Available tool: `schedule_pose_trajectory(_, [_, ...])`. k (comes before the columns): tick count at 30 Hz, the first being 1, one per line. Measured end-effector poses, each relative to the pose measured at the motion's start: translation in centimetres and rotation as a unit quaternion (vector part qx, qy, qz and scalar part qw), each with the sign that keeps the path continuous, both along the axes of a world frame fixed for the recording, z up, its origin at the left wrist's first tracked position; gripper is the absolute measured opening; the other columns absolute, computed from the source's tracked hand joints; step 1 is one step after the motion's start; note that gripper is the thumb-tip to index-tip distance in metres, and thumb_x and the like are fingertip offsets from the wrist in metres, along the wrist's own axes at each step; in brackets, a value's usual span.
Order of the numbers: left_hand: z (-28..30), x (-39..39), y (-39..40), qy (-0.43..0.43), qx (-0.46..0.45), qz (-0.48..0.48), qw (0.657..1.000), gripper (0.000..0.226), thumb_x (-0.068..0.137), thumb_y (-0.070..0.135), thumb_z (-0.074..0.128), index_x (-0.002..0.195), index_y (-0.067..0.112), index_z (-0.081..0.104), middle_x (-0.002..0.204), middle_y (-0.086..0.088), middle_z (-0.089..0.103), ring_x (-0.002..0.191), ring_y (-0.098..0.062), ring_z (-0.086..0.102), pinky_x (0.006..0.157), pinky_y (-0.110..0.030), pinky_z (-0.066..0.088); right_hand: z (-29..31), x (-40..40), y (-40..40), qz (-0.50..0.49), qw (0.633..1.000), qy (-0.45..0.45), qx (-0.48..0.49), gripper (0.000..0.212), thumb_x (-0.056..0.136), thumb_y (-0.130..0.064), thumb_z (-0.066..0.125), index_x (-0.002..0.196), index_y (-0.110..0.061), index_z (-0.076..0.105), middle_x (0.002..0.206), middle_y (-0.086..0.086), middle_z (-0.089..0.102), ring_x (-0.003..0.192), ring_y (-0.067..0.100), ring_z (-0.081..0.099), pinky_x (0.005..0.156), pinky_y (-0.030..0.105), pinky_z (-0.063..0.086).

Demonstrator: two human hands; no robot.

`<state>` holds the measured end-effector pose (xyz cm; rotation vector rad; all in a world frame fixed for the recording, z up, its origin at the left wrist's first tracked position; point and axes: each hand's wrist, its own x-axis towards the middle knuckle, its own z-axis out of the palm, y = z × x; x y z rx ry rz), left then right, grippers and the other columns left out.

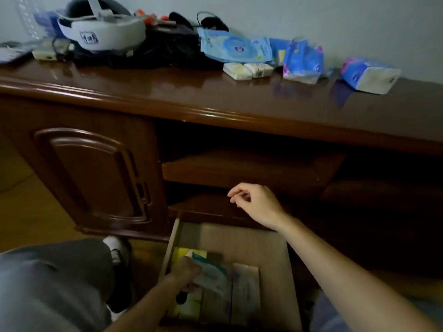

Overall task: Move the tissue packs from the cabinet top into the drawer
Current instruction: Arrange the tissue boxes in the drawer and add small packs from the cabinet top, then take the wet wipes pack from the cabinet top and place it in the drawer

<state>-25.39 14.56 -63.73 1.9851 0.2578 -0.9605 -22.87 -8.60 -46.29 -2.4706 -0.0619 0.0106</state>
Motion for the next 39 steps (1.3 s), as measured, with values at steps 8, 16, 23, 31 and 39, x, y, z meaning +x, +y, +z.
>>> schedule_pose_trajectory(8, [-0.1, 0.4, 0.9, -0.286, 0.397, -0.281, 0.826, 0.057, 0.100, 0.030, 0.049, 0.152, 0.016, 0.030, 0.144, -0.004, 0.049, 0.113, -0.019, 0.061, 0.073, -0.030, 0.049, 0.1, 1.2, 0.6, 0.006, 0.999, -0.014, 0.041, 0.017, 0.100, -0.027, 0.059, 0.105, -0.036, 0.072, 0.092, -0.022, 0.074, 0.086, -0.005, 0.068, 0.085, 0.035, 0.061])
schedule_pose_trajectory(16, [24.0, 7.3, 1.2, -0.776, 0.093, -0.130, 0.610, 0.016, 0.095, 0.032, 0.052, 0.090, 0.023, 0.065, 0.063, 0.010, 0.062, 0.054, -0.006, 0.059, 0.046, -0.025, 0.044, 15.1, 3.4, 2.7, 0.087, 0.949, -0.280, 0.120, 0.016, 0.094, -0.022, 0.061, 0.095, -0.035, 0.071, 0.082, -0.017, 0.074, 0.065, 0.014, 0.069, 0.056, 0.025, 0.053])
schedule_pose_trajectory(23, [39.0, 18.0, -2.6, -0.765, 0.115, -0.001, 0.634, 0.027, 0.087, 0.031, 0.058, 0.114, 0.030, 0.058, 0.086, 0.010, 0.067, 0.068, -0.014, 0.063, 0.054, -0.026, 0.038, 22.6, 13.4, -1.8, -0.081, 0.964, -0.231, -0.102, 0.041, 0.094, -0.038, 0.059, 0.134, -0.038, 0.052, 0.134, -0.011, 0.061, 0.119, 0.013, 0.059, 0.091, 0.042, 0.054])
schedule_pose_trajectory(31, [40.6, 33.2, -10.4, -0.484, 0.067, 0.047, 0.871, 0.050, 0.086, 0.035, 0.054, 0.136, 0.036, 0.057, 0.137, -0.008, 0.053, 0.095, -0.030, 0.067, 0.090, -0.040, 0.055, 19.1, 18.6, -5.0, -0.077, 0.968, -0.066, -0.232, 0.064, 0.098, -0.059, 0.032, 0.157, -0.039, 0.019, 0.168, -0.001, 0.015, 0.149, 0.027, 0.025, 0.116, 0.050, 0.024])
schedule_pose_trajectory(39, [41.4, 36.5, -9.3, -0.440, -0.107, 0.175, 0.874, 0.018, 0.082, 0.017, 0.080, 0.100, 0.016, 0.081, 0.081, -0.003, 0.075, 0.059, -0.013, 0.063, 0.067, -0.028, 0.058, 19.2, 18.7, -4.7, -0.087, 0.972, -0.089, -0.200, 0.071, 0.095, -0.059, 0.039, 0.157, -0.030, 0.022, 0.161, 0.006, 0.033, 0.144, 0.027, 0.035, 0.116, 0.049, 0.029])
